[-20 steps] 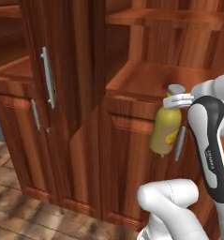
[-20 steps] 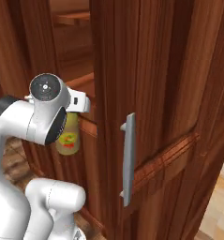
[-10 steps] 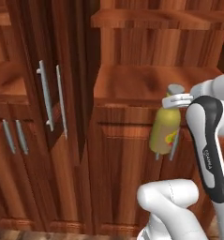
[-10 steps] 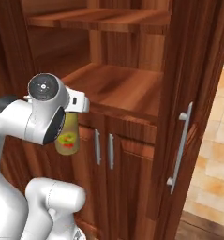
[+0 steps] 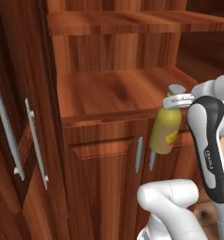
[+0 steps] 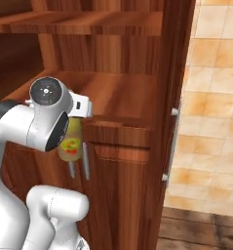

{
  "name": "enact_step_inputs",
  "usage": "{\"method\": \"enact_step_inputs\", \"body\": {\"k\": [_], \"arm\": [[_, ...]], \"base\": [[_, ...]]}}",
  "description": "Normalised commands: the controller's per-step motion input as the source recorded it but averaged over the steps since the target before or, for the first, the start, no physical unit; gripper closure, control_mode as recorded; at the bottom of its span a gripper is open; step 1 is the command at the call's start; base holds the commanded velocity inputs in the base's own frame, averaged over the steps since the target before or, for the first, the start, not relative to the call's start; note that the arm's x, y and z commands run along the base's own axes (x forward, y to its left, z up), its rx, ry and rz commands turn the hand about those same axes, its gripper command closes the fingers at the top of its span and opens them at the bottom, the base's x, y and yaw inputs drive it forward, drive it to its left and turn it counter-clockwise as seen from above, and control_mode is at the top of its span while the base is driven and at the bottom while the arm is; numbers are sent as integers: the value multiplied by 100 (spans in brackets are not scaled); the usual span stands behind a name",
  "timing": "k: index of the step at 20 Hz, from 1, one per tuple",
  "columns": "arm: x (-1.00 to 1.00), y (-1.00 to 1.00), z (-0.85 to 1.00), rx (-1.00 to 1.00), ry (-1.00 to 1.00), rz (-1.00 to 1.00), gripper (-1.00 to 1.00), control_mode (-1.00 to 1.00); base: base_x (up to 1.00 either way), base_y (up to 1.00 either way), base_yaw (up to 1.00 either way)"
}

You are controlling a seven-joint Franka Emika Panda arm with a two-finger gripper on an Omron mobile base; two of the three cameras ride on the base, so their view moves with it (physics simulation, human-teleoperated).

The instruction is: Sort all alcoholic drinks to one cabinet, and non-alcoholic drinks to the other.

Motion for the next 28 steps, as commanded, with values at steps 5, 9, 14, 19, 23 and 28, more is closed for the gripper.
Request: {"method": "enact_step_inputs", "body": {"k": [5, 9, 14, 19, 23, 28], "arm": [[0, 0, 0, 0, 0, 0, 100, 100], [0, 0, 0, 0, 0, 0, 100, 100], [0, 0, 0, 0, 0, 0, 100, 100], [0, 0, 0, 0, 0, 0, 100, 100], [-16, 1, 73, 0, -19, 0, 100, -100], [-23, 2, 97, 0, -20, 0, 100, -100]], "base": [[45, 28, -36], [-5, 7, -10], [-3, 5, 0], [-5, 9, 0], [0, 0, 0], [0, 0, 0]]}}
